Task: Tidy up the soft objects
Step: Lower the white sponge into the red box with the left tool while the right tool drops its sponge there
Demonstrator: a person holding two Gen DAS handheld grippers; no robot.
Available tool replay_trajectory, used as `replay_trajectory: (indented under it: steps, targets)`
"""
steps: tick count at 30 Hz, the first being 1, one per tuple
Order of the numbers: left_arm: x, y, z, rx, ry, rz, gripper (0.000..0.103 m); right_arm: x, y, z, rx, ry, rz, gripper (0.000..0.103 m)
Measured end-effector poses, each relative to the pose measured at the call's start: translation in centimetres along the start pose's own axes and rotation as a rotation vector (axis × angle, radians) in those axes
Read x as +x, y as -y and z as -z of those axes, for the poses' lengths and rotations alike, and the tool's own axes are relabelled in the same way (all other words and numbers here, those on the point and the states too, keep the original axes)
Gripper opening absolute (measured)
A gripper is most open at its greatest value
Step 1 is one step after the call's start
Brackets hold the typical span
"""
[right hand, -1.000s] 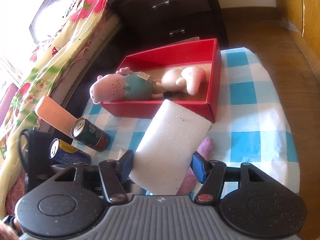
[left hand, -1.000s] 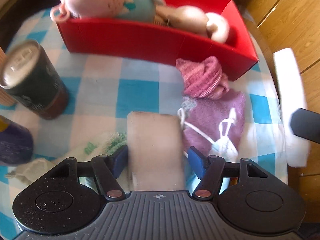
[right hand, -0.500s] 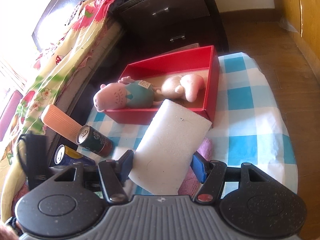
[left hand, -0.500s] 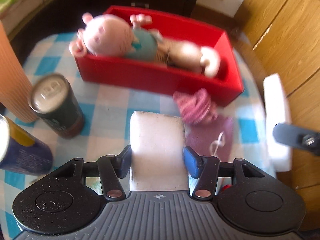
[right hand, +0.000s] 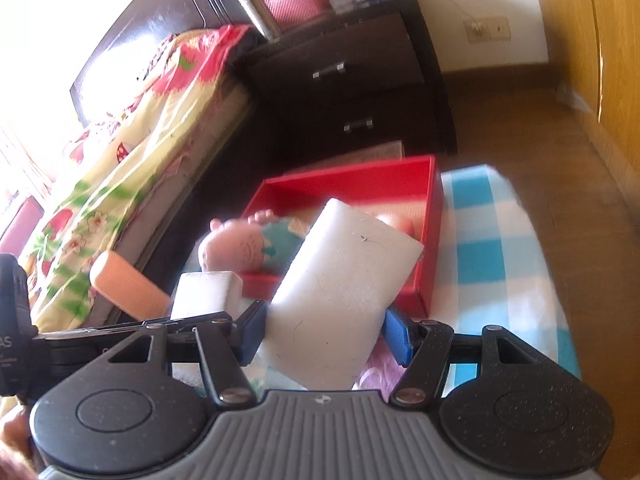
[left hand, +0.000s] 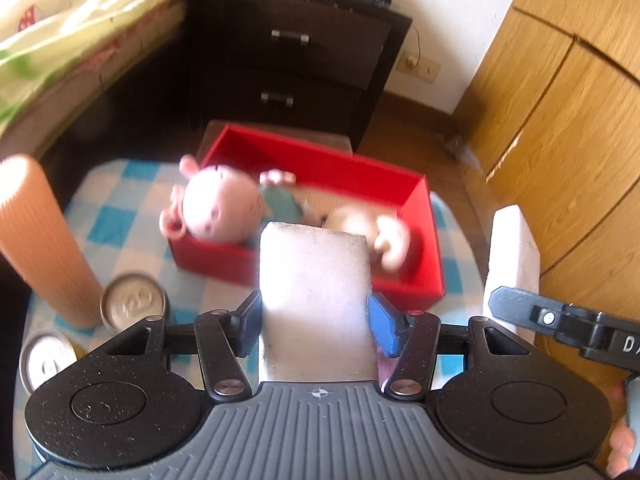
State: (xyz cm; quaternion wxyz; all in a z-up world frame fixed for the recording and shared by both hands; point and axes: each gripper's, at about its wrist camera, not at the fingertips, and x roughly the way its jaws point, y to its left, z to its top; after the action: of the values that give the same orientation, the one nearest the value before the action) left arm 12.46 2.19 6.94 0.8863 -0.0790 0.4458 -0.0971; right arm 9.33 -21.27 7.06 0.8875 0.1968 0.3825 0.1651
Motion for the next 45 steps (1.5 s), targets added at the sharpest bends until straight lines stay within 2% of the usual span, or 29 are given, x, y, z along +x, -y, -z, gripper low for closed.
replay_trajectory:
  steps: [7, 16, 21, 28, 35, 41, 45]
  targets:
    - [0.4, 0.3, -2.8, -0.032, 0.046, 0.029, 0.057, 1.0, -0.4, -2.6, 0.002, 0.041, 0.016, 0.04]
    - [3.4, 1.0, -6.0, -0.047, 0.066, 0.032, 0.057, 4.0, 0.7, -5.7, 0.017, 0.052, 0.06, 0.04]
    - [4.8, 1.4, -7.0, -0.032, 0.082, 0.007, 0.058, 5.4, 0.9, -7.2, -0.006, 0.075, 0.082, 0.04]
    - [7.3, 1.2, -7.7, -0.049, 0.066, 0.006, 0.059, 7.9, 1.4, -8.3, 0.003, 0.076, 0.077, 0.04]
    - [10.3, 0.4, -7.7, -0.054, 0.036, -0.028, 0.059, 11.8, 3.0, -8.5, 0.045, 0.044, 0.09, 0.042]
    - [12.0, -1.0, -7.5, -0.098, -0.002, -0.018, 0.068, 14.1, 4.2, -8.5, 0.096, 0.021, 0.09, 0.049]
    - [11.9, -1.2, -7.6, -0.12, 0.004, 0.007, 0.074, 14.5, 5.1, -8.5, 0.141, 0.023, 0.073, 0.059]
